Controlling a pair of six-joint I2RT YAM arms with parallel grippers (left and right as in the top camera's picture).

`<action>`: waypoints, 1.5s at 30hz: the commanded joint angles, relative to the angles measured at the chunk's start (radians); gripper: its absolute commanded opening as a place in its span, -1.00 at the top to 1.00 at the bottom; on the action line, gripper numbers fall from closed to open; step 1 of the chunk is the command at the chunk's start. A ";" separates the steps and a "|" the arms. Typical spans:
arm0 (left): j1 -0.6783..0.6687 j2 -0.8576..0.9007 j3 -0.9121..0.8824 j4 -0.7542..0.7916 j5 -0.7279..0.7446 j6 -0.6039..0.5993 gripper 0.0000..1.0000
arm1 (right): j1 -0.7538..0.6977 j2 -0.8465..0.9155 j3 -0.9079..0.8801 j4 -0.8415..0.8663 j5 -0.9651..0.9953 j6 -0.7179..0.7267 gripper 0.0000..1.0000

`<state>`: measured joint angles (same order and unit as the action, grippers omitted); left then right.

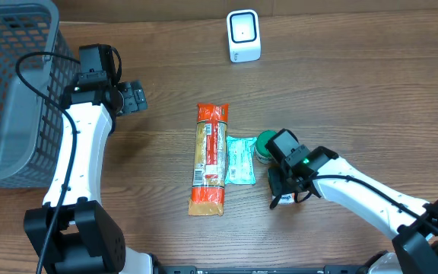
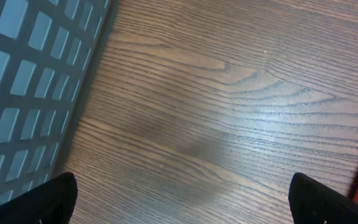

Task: Scan the item barcode
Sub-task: 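Lower the right gripper and grasp the small orange packet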

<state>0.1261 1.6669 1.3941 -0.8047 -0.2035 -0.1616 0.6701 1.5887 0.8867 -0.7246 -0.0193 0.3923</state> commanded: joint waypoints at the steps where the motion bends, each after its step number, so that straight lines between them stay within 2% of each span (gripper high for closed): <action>1: -0.002 0.001 0.016 0.000 -0.006 -0.003 -1.00 | 0.002 -0.016 0.132 -0.071 -0.015 0.000 0.13; 5: -0.002 0.001 0.016 0.000 -0.006 -0.003 -0.99 | 0.002 -0.016 0.197 -0.189 -0.008 0.001 0.13; 11: -0.003 0.001 0.016 0.000 -0.006 -0.003 -1.00 | 0.002 -0.016 0.160 -0.282 -0.008 0.055 0.13; 16: -0.002 0.001 0.016 0.000 -0.006 -0.003 -1.00 | 0.004 -0.016 0.082 -0.257 -0.028 0.106 0.16; 22: -0.003 0.001 0.016 0.000 -0.006 -0.003 -0.99 | 0.004 -0.016 0.033 -0.200 -0.074 0.110 0.43; 32: -0.003 0.001 0.016 0.000 -0.006 -0.003 -1.00 | 0.004 -0.016 0.030 -0.200 -0.113 0.134 0.39; 45: -0.003 0.001 0.016 0.000 -0.006 -0.003 -1.00 | 0.004 -0.016 -0.038 -0.112 -0.113 0.162 0.38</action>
<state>0.1261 1.6669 1.3941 -0.8047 -0.2031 -0.1616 0.6701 1.5875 0.8688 -0.8536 -0.1276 0.5449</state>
